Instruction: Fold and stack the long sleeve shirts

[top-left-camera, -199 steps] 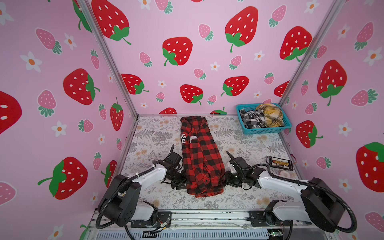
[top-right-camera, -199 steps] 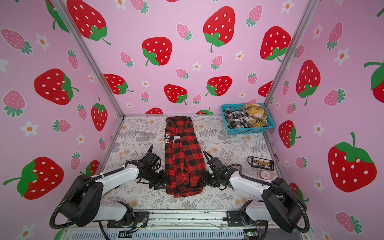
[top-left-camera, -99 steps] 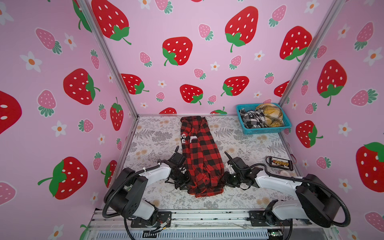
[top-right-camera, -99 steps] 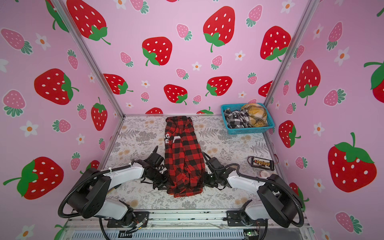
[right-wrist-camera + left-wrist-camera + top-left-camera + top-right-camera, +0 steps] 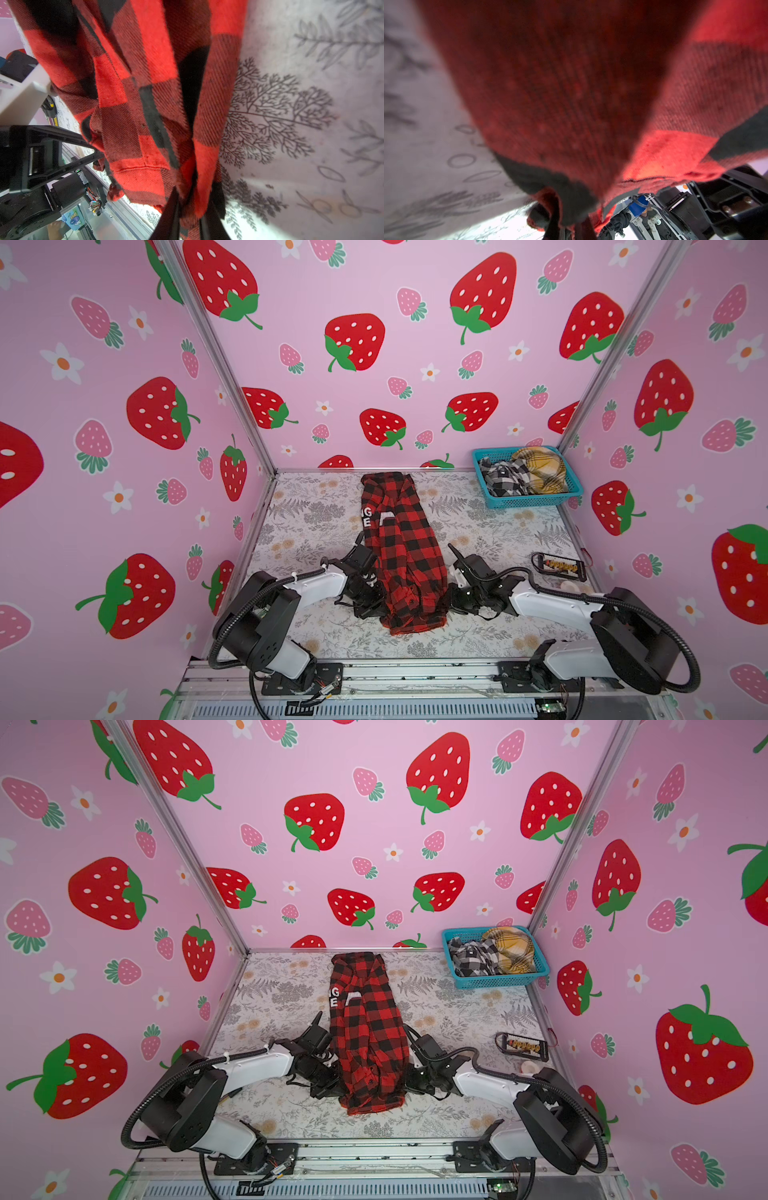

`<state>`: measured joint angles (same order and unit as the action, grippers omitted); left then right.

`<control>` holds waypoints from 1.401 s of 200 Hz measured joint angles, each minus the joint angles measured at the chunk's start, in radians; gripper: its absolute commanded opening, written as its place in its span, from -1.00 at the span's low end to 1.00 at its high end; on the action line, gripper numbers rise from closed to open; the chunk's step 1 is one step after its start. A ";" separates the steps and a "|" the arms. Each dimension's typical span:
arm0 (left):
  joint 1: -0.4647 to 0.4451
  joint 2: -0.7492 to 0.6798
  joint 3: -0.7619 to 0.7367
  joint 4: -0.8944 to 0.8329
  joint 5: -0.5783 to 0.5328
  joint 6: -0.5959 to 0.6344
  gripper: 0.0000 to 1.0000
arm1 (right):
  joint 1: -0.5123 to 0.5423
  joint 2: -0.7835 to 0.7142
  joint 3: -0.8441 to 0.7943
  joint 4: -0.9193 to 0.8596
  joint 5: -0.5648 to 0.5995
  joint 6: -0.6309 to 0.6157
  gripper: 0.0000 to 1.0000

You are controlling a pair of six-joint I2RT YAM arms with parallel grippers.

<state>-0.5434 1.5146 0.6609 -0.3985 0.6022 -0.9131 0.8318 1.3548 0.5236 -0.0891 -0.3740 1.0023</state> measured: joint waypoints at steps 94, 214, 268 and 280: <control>0.006 0.009 0.030 -0.012 0.003 0.041 -1.00 | 0.002 -0.002 -0.002 0.032 -0.004 -0.006 -1.00; 0.017 -0.166 -0.007 -0.060 -0.011 0.049 -1.00 | 0.040 -0.147 -0.030 0.018 0.021 -0.003 -1.00; 0.015 -0.268 -0.092 -0.071 -0.006 0.021 -1.00 | 0.107 -0.229 -0.068 -0.006 0.050 0.045 -1.00; 0.013 -0.297 -0.112 -0.076 -0.001 0.014 -1.00 | 0.137 -0.260 -0.079 -0.023 0.063 0.066 -1.00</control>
<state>-0.5301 1.2179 0.5488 -0.4747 0.6010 -0.8989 0.9691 1.0950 0.4446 -0.1116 -0.3111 1.0679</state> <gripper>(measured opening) 0.045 0.064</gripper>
